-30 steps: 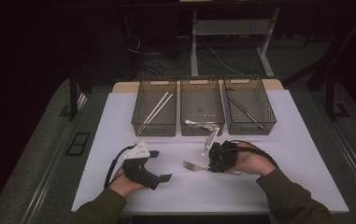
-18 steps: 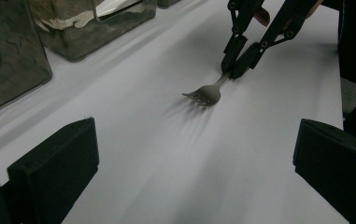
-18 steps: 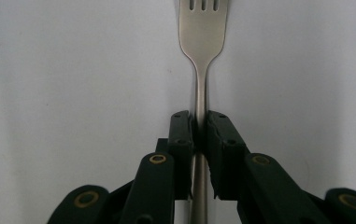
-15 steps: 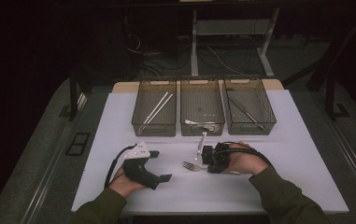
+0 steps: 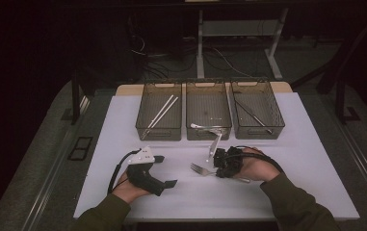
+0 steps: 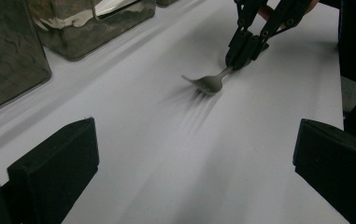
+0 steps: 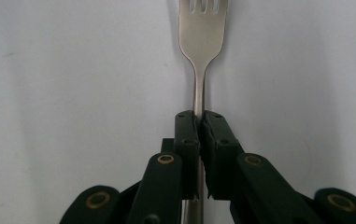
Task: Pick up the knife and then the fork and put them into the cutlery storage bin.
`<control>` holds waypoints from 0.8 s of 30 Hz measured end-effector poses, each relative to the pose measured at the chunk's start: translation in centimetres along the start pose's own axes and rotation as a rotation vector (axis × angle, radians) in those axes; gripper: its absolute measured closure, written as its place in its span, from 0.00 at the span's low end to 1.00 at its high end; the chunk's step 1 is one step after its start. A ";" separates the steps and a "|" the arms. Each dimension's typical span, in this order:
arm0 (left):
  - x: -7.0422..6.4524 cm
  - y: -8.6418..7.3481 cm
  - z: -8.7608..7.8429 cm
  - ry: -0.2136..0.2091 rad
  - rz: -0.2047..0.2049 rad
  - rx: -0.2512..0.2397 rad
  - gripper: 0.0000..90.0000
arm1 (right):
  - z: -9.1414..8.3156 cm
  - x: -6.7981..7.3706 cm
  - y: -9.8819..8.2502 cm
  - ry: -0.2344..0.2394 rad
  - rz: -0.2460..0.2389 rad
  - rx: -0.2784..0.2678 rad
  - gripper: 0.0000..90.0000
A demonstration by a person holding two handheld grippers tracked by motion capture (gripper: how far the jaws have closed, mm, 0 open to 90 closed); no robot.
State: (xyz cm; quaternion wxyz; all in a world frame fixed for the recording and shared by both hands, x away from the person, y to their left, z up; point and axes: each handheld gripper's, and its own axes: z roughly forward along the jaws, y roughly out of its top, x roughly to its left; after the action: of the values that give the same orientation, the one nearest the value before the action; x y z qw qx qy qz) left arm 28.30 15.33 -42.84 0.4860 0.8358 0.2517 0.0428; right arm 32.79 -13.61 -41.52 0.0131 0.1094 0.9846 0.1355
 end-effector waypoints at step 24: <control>-0.1 0.0 -0.2 -0.006 0.027 -0.006 0.00 | -5.1 -2.3 -4.0 -0.011 0.171 -0.259 0.94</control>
State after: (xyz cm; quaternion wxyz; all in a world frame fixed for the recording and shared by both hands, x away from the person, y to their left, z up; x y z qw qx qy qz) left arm 28.17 15.45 -42.78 0.4885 0.8379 0.2387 0.0477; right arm 33.90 -19.16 -37.70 0.0207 0.1912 0.9458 0.2615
